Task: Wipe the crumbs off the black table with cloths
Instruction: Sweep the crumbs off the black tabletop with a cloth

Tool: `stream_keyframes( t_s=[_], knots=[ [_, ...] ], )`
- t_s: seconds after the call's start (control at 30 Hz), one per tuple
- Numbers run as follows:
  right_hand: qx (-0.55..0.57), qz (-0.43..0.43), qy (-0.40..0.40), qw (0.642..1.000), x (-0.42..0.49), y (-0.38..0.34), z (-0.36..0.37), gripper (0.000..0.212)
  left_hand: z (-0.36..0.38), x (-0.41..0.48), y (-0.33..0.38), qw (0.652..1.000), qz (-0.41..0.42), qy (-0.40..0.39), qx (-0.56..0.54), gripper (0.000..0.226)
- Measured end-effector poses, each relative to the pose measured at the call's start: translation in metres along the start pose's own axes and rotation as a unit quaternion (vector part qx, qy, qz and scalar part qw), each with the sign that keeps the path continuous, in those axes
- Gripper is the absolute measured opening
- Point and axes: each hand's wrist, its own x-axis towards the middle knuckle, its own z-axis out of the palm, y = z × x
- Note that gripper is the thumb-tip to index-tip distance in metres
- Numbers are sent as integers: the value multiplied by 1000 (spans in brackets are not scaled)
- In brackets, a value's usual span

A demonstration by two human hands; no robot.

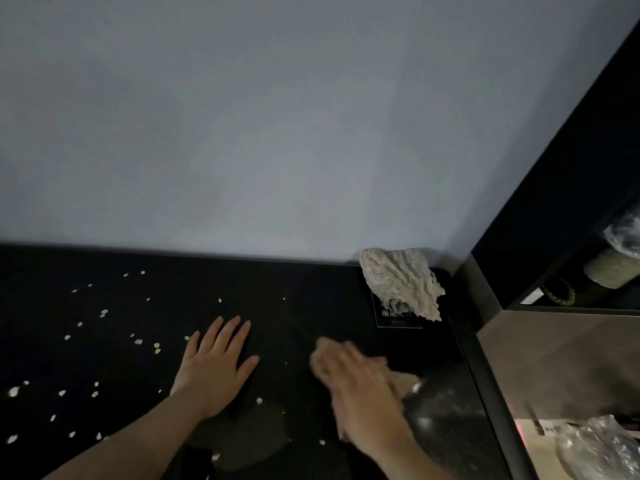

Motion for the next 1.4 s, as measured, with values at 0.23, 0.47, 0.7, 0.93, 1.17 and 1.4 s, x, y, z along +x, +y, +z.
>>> stream_keyframes(
  t_s=[0.23,0.47,0.7,0.93,1.17,1.4],
  knots=[
    [46,142,41,988,27,-74,7,50,-11,12,-43,994,92,-40,31,106],
    [1,270,56,961,40,-45,4,49,-11,17,-70,997,28,-78,-4,109],
    [74,-18,-41,996,66,-103,18,51,-16,23,-71,994,36,-102,7,85],
    [38,367,29,929,109,-16,6,52,-23,26,-81,994,47,-100,22,107],
    [82,-81,-35,993,106,-91,14,46,-19,28,-79,995,12,-96,19,117],
    [34,316,20,948,150,-7,6,48,-12,35,-88,994,7,-101,-28,76]
  ],
)
